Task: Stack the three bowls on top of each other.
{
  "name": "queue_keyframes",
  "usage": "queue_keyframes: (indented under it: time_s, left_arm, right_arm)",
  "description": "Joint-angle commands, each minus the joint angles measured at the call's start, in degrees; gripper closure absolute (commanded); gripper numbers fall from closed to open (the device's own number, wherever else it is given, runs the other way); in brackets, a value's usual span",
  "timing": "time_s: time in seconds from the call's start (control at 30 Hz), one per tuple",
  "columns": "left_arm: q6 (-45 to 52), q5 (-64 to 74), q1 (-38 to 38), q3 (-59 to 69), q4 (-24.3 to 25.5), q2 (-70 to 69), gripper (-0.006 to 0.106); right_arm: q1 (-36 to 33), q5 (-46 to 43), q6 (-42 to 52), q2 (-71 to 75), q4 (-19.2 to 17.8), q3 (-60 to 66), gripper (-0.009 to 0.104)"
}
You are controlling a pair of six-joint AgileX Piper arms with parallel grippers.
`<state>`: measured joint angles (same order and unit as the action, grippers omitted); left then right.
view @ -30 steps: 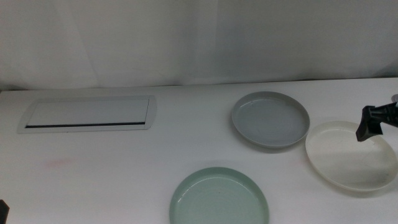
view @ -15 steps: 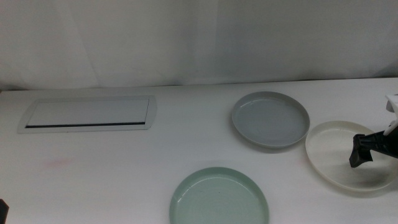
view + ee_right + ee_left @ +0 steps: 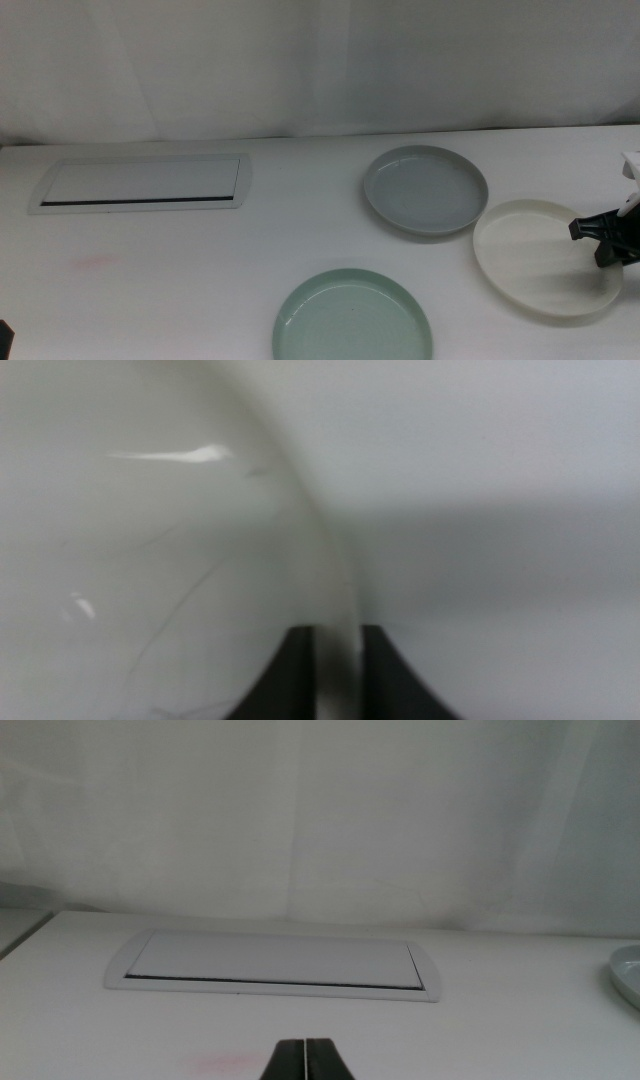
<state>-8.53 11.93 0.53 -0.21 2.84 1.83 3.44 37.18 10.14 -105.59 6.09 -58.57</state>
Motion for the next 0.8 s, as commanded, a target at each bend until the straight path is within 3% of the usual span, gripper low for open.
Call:
queue_keyframes:
  time_s: [0.0, 0.5, 0.63, 0.77]
  left_arm:
    - [0.1, -0.8, 0.1, 2.3, -0.2, -0.5, 0.102]
    - [0.1, -0.8, 0.1, 2.3, -0.2, -0.5, 0.102]
    - [0.1, -0.8, 0.1, 2.3, -0.2, -0.5, 0.102]
    - [0.1, -0.8, 0.1, 2.3, -0.2, -0.5, 0.102]
  right_arm:
    - [0.0, 1.3, 0.1, -1.0, -0.5, 0.4, 0.097]
    - [0.0, 5.0, -1.2, 12.6, -0.9, -1.4, 0.098]
    - [-0.3, 7.3, -1.2, 20.3, 0.7, -1.4, 0.098]
    - [-4.8, 8.7, -0.5, 26.2, 2.2, -2.0, 0.098]
